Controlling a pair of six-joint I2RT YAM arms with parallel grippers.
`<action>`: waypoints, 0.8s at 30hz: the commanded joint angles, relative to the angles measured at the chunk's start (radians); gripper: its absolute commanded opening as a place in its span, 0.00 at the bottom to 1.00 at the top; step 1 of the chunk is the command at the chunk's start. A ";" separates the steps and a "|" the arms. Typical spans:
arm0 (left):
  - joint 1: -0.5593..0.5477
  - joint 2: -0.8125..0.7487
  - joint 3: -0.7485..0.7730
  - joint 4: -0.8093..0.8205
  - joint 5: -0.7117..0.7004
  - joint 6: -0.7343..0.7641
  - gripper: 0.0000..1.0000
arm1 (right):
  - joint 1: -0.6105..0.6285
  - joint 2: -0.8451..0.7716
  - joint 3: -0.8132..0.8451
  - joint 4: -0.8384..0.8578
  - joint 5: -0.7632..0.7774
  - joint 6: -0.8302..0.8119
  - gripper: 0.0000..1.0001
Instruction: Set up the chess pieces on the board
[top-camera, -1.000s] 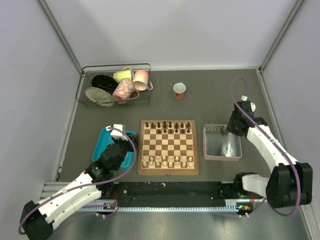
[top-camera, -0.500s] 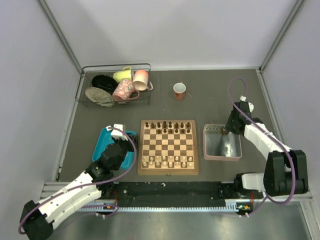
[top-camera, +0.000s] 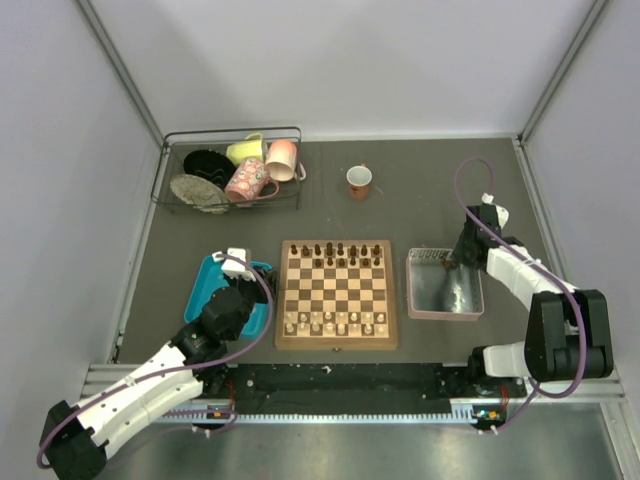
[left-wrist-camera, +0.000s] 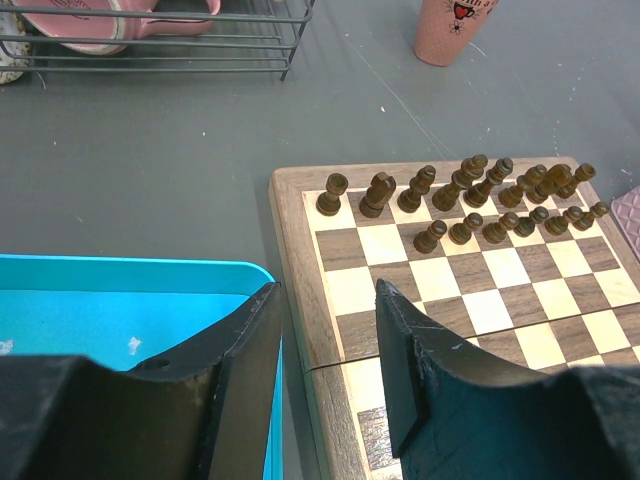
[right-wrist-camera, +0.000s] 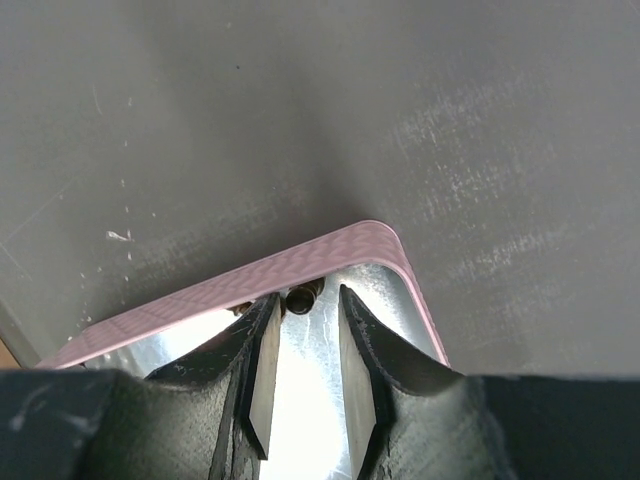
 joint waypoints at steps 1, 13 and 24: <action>0.004 0.002 -0.004 0.042 0.002 -0.003 0.47 | -0.018 0.010 -0.007 0.070 0.029 0.006 0.29; 0.004 -0.001 -0.005 0.042 0.004 -0.003 0.47 | -0.028 0.028 -0.007 0.073 0.024 0.011 0.24; 0.004 -0.002 -0.005 0.044 0.004 -0.003 0.47 | -0.028 0.031 -0.006 0.061 0.017 0.009 0.12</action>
